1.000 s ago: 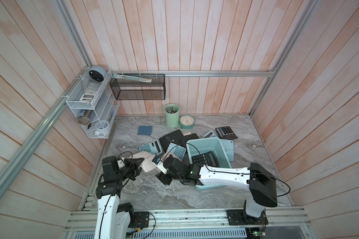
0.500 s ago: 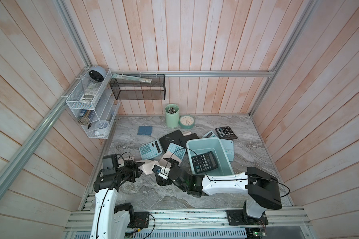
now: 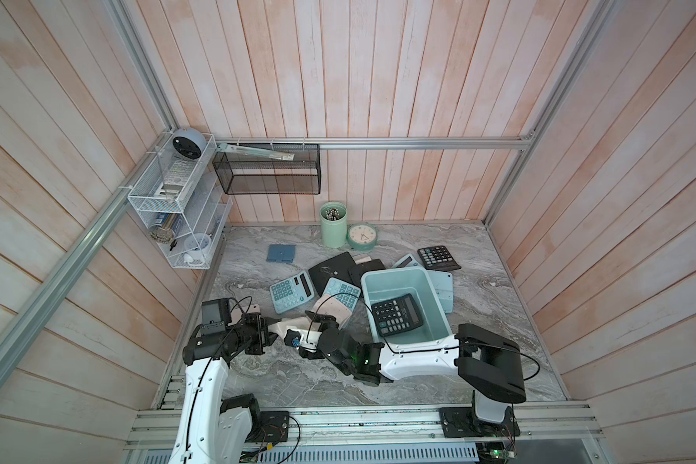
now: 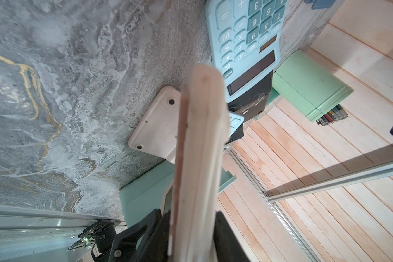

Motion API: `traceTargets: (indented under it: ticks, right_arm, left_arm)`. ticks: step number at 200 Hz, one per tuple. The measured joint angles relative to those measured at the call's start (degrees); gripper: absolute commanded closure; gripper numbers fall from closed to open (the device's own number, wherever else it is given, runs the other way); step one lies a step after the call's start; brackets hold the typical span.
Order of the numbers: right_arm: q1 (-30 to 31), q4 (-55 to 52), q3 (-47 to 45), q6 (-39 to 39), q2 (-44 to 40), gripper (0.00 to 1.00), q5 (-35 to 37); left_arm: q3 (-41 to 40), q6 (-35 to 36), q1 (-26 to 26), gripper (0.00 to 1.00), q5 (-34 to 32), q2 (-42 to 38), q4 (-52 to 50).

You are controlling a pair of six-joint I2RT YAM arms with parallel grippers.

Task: Put the calculator in the storage box
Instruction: Pick up the calculator from the center of the board.

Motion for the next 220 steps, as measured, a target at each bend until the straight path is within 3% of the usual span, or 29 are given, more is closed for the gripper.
traceTargets:
  ticks: [18, 47, 91, 103, 130, 147, 220]
  right_arm:
    - [0.28, 1.01, 0.04, -1.64, 1.05, 0.45, 0.52]
    - [0.35, 2.27, 0.87, -3.34, 2.69, 0.7, 1.33]
    - [0.94, 2.89, 1.86, -5.16, 4.26, 0.96, 3.23]
    - [1.03, 2.38, 2.23, -5.05, 4.26, 1.0, 3.87]
    - [1.07, -0.31, 3.89, -2.27, 4.2, 1.0, 4.76]
    - [0.98, -4.35, 5.42, 1.27, 3.28, 1.0, 5.27]
    - [-4.63, -36.79, 15.06, 25.75, -12.63, 1.0, 4.2]
  left_arm:
    - [0.0, -0.59, -0.02, 1.0, -0.02, 0.13, -0.22]
    - [0.09, -2.14, -0.31, 1.0, -0.09, 0.13, -0.09]
    - [0.7, -4.55, -0.57, 1.0, -0.7, 0.37, -0.11]
    - [0.74, -4.92, -0.63, 0.89, -0.68, 0.33, 0.11]
    - [0.92, -5.14, -0.79, 0.32, -0.66, 0.31, 1.73]
    - [1.57, -4.85, -0.79, 0.01, -0.98, 0.22, 2.62]
    - [10.19, 7.82, -0.79, 0.0, -8.98, -1.68, 1.66]
